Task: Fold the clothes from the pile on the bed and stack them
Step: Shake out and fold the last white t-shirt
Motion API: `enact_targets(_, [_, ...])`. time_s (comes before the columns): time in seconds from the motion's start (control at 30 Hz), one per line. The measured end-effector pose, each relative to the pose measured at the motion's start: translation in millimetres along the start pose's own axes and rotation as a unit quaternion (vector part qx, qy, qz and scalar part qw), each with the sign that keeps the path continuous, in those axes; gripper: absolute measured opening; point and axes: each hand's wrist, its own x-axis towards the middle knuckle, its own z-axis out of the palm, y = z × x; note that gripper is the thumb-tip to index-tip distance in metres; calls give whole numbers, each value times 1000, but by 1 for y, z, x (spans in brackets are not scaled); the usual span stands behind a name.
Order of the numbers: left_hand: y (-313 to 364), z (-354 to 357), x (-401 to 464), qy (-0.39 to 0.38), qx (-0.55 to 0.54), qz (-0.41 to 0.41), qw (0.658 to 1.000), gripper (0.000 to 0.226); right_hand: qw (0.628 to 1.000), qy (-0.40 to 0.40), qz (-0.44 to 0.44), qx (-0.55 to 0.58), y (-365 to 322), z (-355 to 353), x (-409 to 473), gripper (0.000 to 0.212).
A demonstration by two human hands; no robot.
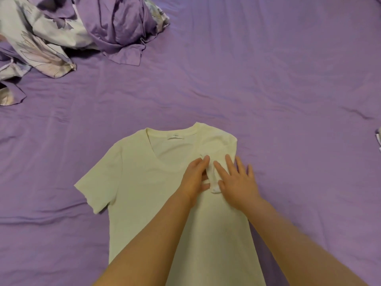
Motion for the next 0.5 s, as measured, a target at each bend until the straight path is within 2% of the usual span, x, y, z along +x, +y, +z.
enact_targets(0.07, [-1, -17, -3, 50, 44, 28, 997, 19, 999, -16, 25, -24, -5, 1, 4, 61])
enact_targets(0.13, [-3, -40, -8, 91, 118, 62, 987, 38, 999, 4, 36, -34, -17, -3, 7, 61])
enact_targets(0.2, [-6, -65, -16, 122, 214, 98, 964, 46, 999, 29, 15, -26, -34, -7, 7, 61])
enact_targets(0.33, [-9, -107, -29, 175, 295, 132, 930, 39, 999, 27, -42, 6, -74, -10, 5, 63])
enact_targets(0.43, [-7, -149, -36, 259, 348, 165, 886, 36, 996, 6, -89, 20, -111, -6, 7, 62])
enact_targets(0.5, [-4, -178, -38, 322, 411, 161, 838, 41, 993, -13, -111, 20, -135, 0, 8, 62])
